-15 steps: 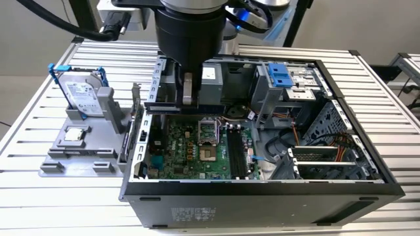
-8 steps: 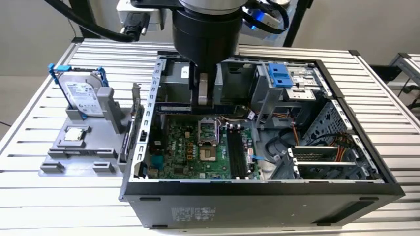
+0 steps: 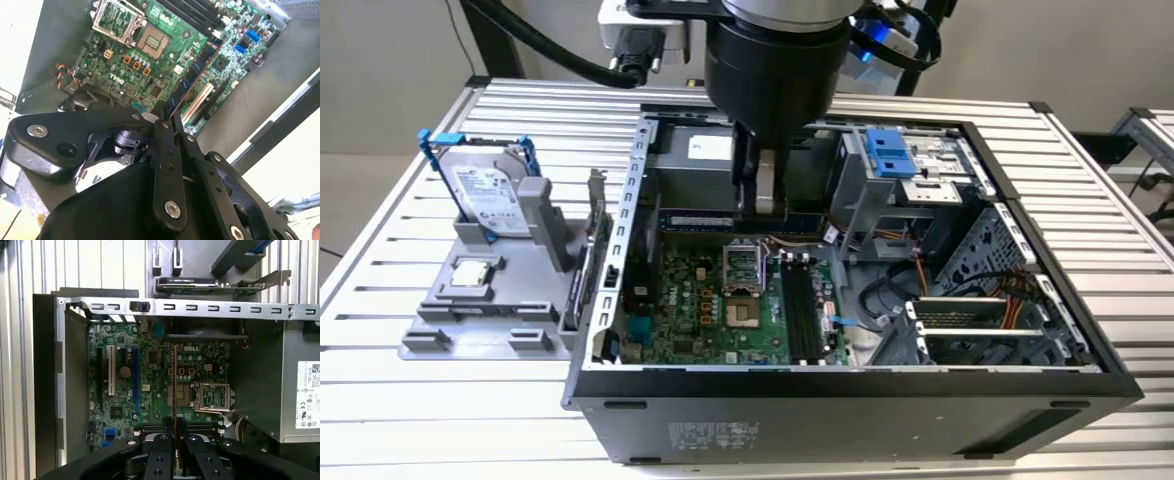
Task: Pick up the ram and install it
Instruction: 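Pick up the ram and move it above insertion slot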
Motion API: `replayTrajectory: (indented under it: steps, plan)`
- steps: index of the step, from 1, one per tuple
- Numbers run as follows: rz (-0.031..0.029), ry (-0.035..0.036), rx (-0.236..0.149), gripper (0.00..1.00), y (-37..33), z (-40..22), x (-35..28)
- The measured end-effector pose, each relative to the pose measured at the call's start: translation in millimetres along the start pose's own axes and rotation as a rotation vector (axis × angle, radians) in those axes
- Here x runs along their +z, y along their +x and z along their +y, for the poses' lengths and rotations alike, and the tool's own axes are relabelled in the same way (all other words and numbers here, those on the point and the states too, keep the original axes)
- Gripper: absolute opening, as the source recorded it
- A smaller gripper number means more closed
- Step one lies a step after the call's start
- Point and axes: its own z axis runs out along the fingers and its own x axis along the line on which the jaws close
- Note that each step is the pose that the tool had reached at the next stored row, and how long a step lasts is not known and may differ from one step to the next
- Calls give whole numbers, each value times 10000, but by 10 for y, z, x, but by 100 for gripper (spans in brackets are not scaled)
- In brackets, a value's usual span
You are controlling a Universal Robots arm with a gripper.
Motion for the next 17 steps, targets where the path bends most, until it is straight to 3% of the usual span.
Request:
replayTrajectory:
  steps: [17]
  plan:
    - [0,0,0,0,-8,-376,-9]
